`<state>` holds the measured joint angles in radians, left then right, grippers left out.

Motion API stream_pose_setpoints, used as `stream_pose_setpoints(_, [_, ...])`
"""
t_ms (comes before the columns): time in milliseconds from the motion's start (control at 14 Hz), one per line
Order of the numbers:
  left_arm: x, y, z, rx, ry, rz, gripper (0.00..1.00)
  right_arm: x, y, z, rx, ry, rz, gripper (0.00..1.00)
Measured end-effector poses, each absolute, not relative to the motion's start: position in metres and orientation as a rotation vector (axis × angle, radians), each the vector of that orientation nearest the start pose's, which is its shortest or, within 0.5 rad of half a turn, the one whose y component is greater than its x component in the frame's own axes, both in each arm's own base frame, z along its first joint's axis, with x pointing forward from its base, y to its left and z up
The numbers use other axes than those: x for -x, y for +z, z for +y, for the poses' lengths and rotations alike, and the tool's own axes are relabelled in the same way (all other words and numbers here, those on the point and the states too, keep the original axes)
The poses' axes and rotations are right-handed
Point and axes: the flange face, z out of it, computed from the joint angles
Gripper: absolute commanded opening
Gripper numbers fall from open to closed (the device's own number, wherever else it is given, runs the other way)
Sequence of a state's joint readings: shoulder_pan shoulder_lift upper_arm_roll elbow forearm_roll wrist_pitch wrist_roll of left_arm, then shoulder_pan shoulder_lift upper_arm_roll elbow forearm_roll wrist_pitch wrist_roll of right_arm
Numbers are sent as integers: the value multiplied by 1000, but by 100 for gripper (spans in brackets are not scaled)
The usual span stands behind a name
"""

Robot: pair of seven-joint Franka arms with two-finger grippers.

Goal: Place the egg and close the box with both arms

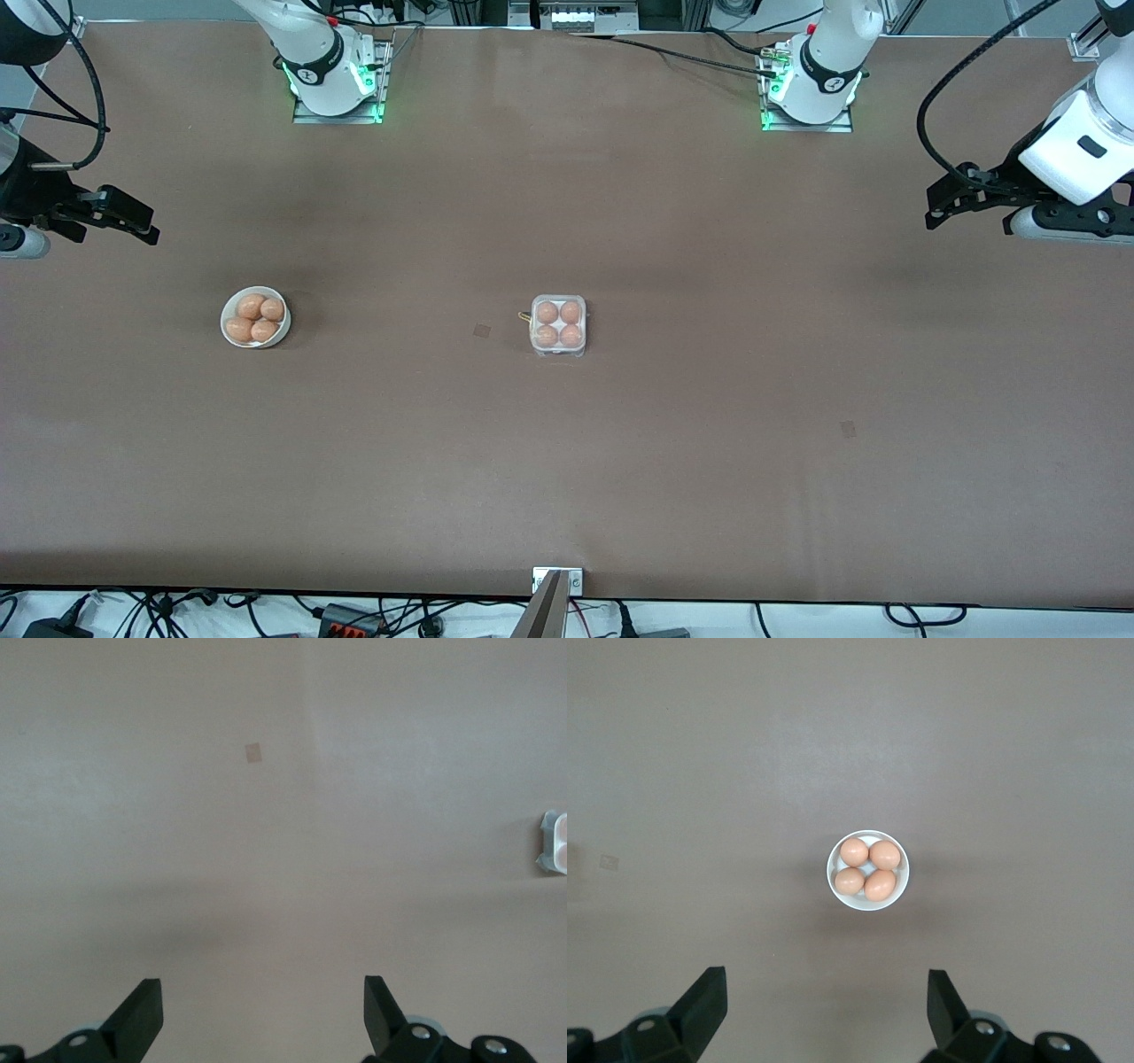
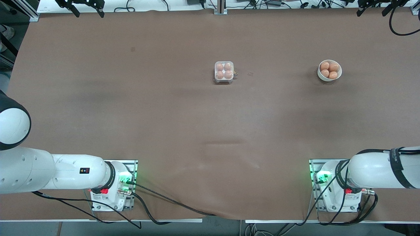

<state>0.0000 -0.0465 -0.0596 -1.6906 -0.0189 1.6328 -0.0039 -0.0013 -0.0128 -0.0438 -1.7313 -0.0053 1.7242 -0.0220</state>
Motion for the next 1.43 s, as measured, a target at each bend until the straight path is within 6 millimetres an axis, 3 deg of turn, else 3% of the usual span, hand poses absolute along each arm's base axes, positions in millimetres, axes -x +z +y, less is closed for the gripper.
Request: stream_pose_setpoints(1429, [-540,597,-43,3155,54,32,100,-559,572,-20,3147,-12,-1,100])
